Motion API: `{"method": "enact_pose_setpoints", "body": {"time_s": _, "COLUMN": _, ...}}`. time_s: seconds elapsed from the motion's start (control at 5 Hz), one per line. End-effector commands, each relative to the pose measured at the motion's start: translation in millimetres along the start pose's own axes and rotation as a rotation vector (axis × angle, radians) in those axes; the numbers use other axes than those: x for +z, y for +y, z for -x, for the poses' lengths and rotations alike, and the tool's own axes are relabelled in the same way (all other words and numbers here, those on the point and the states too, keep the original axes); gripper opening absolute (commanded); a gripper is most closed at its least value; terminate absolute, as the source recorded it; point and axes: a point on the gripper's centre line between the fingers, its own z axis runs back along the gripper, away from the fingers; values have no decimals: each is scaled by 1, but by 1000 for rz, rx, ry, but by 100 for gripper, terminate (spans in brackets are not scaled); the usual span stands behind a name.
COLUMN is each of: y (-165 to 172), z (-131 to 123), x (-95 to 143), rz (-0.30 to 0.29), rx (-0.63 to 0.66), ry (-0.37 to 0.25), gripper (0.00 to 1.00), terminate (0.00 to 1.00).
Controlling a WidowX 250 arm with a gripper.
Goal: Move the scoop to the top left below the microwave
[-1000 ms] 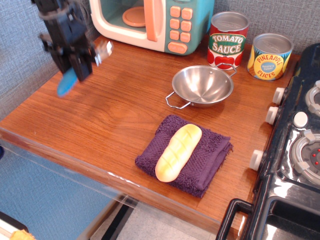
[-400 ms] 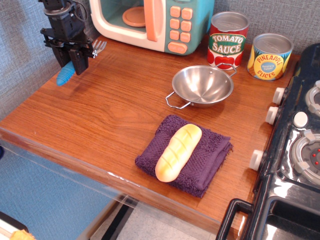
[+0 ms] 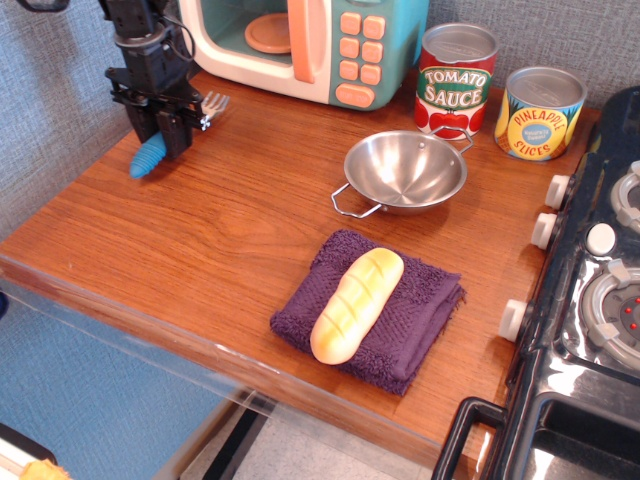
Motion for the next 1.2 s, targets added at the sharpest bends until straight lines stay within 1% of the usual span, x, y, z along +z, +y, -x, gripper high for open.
{"method": "enact_pose_setpoints", "body": {"time_s": 0.0, "y": 3, "z": -16, "x": 7, "rz": -35, "rx": -31, "ry": -13, "gripper": 100, "terminate": 0}}
{"method": "enact_pose_setpoints", "body": {"time_s": 0.2, "y": -8, "z": -16, "x": 24, "rz": -43, "rx": -38, "ry": -44, "gripper": 100, "terminate": 0}}
{"method": "enact_pose_setpoints", "body": {"time_s": 0.4, "y": -16, "z": -12, "x": 57, "rz": -63, "rx": -30, "ry": -95, "gripper": 100, "terminate": 0}}
{"method": "enact_pose_setpoints", "body": {"time_s": 0.6, "y": -28, "z": 6, "x": 108, "rz": -72, "rx": -1, "ry": -164, "gripper": 100, "terminate": 0}}
{"method": "enact_pose_setpoints", "body": {"time_s": 0.8, "y": -44, "z": 28, "x": 124, "rz": -64, "rx": 37, "ry": -141, "gripper": 100, "terminate": 0}}
{"method": "enact_pose_setpoints", "body": {"time_s": 1.0, "y": -59, "z": 47, "x": 116, "rz": -57, "rx": 28, "ry": -107, "gripper": 100, "terminate": 0}}
